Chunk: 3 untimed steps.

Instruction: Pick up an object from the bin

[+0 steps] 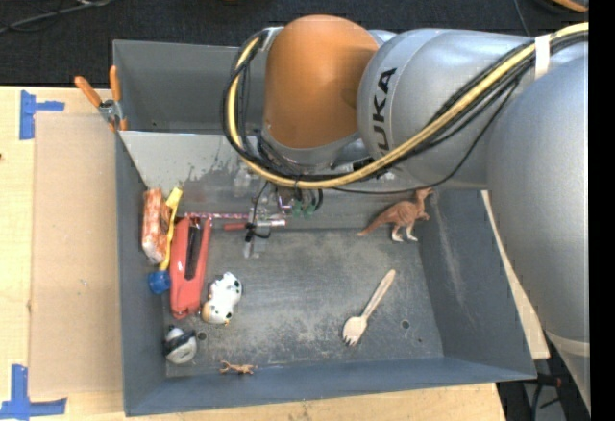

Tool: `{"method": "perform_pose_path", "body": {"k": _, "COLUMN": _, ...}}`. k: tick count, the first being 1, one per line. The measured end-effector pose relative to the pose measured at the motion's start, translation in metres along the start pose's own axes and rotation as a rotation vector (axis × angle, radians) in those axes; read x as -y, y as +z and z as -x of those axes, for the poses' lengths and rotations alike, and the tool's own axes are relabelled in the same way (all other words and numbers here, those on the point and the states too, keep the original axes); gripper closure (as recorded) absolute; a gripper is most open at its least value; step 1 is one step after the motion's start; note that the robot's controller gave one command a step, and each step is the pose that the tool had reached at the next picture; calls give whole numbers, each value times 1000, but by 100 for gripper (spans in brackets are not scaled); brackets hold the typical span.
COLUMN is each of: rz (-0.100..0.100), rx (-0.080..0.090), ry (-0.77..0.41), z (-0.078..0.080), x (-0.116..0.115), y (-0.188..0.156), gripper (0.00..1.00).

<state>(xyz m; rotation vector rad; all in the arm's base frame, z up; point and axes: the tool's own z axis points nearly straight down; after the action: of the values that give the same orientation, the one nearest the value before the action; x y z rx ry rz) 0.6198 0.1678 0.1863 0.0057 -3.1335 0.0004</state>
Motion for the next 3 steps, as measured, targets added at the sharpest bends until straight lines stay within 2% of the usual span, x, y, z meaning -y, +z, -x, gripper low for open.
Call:
{"method": "perform_pose_path", "body": {"k": 1, "rz": 1, "rx": 7, "ry": 4, "z": 1, "x": 1, "y": -5, "gripper": 0}}
{"method": "perform_pose_path", "body": {"k": 2, "rz": 0, "rx": 10, "ry": -390, "z": 1, "x": -24, "y": 70, "gripper": 0}}
{"method": "perform_pose_path", "body": {"k": 3, "rz": -1, "rx": 9, "ry": -630, "z": -4, "x": -40, "y": 73, "gripper": 0}}
